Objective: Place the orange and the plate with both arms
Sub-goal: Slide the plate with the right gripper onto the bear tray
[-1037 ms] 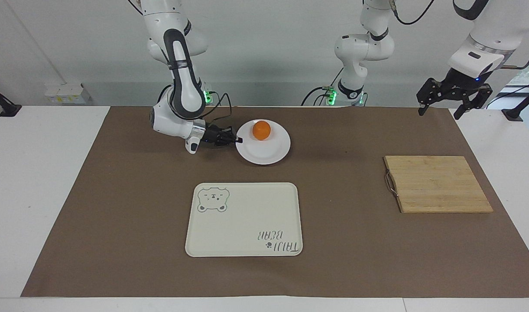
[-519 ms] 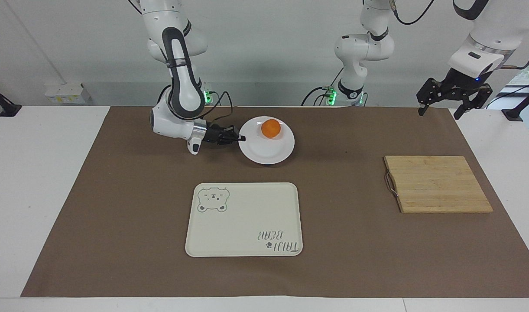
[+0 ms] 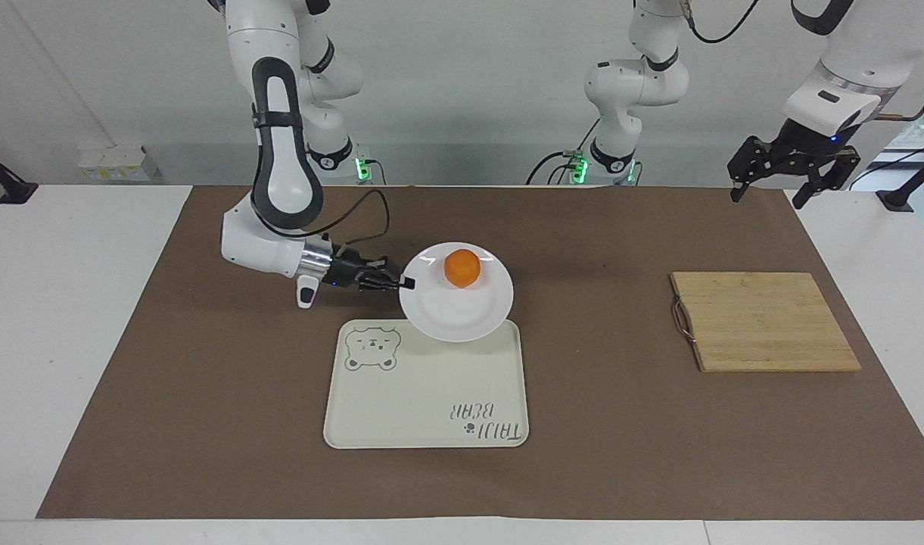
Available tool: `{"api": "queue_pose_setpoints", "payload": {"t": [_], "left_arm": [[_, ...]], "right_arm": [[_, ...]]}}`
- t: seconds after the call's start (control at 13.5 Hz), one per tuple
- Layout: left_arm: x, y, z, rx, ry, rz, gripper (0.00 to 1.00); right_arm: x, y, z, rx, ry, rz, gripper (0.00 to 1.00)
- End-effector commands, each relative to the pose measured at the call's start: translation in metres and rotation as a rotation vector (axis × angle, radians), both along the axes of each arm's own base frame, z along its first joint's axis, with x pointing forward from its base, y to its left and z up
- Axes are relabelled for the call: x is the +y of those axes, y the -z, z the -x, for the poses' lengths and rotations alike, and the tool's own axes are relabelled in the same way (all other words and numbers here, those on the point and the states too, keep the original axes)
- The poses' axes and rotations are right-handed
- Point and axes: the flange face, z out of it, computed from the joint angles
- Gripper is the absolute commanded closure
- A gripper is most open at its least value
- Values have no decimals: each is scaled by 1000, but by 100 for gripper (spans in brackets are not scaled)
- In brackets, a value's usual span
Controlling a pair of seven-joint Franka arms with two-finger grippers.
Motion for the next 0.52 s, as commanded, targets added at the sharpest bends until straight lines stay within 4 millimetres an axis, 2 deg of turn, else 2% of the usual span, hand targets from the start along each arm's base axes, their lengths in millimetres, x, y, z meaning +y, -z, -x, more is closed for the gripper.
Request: {"api": "queue_pose_setpoints", "payload": {"t": [0.0, 0.07, 0.22, 0.44], "left_arm": [[2, -1, 8, -5, -11, -6, 0], [2, -1, 8, -5, -11, -6, 0], [2, -1, 7, -4, -11, -6, 0], [2, -1, 7, -4, -11, -6, 0]], "right_arm": [[-2, -4, -28, 14, 120, -34, 100], [-3, 0, -31, 18, 153, -41, 100], [-2, 16, -50, 28, 194, -64, 100], [-6, 17, -65, -10, 225, -19, 100]]}}
